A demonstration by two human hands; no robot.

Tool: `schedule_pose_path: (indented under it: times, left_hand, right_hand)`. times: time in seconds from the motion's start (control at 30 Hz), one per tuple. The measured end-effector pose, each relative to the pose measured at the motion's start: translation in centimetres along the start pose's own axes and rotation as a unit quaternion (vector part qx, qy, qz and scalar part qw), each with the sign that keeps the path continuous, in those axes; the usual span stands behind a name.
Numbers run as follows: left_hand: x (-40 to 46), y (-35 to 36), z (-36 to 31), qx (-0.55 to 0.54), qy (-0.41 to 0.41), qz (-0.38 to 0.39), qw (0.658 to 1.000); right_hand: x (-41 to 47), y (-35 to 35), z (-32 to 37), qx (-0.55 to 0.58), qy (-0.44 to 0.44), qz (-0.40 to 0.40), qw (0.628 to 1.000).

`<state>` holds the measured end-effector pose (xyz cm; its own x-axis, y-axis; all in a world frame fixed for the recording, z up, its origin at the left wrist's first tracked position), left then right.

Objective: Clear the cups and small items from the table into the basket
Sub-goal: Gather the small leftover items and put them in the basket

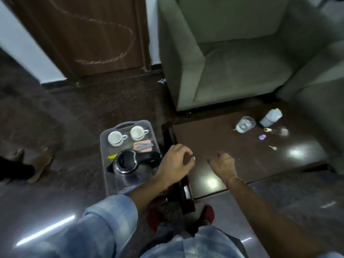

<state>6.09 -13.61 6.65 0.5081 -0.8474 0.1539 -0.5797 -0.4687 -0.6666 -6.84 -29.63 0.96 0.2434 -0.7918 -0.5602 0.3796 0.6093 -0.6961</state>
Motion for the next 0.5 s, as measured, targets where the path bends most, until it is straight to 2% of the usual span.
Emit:
schedule_pose_path:
  times: [0.13, 0.3, 0.5]
  left_hand:
    - [5.9, 2.4, -6.7, 0.014, 0.097, 0.015, 0.995]
    - [10.5, 7.4, -13.7, 0.021, 0.140, 0.035, 0.989]
    - [14.2, 15.8, -21.9, 0.030, 0.176, 0.086, 0.980]
  right_hand:
    - [0.9, -10.0, -1.2, 0.038, -0.046, -0.086, 0.994]
    - [2.7, -21.6, -6.0, 0.056, -0.057, -0.164, 0.983]
    - [5.2, -31.7, -13.9, 0.082, -0.045, -0.179, 0.979]
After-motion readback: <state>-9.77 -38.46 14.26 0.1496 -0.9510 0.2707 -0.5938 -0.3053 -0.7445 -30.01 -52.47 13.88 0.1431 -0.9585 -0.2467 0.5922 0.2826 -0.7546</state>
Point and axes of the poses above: each hand's wrist, its own x-axis towards the middle knuckle, its own y-axis out of the palm, z = x × y, the point moved 8 cm from there along x, towards the middle knuckle, and after that the axes turned 10 degrees about y, right-handed, at the moved point
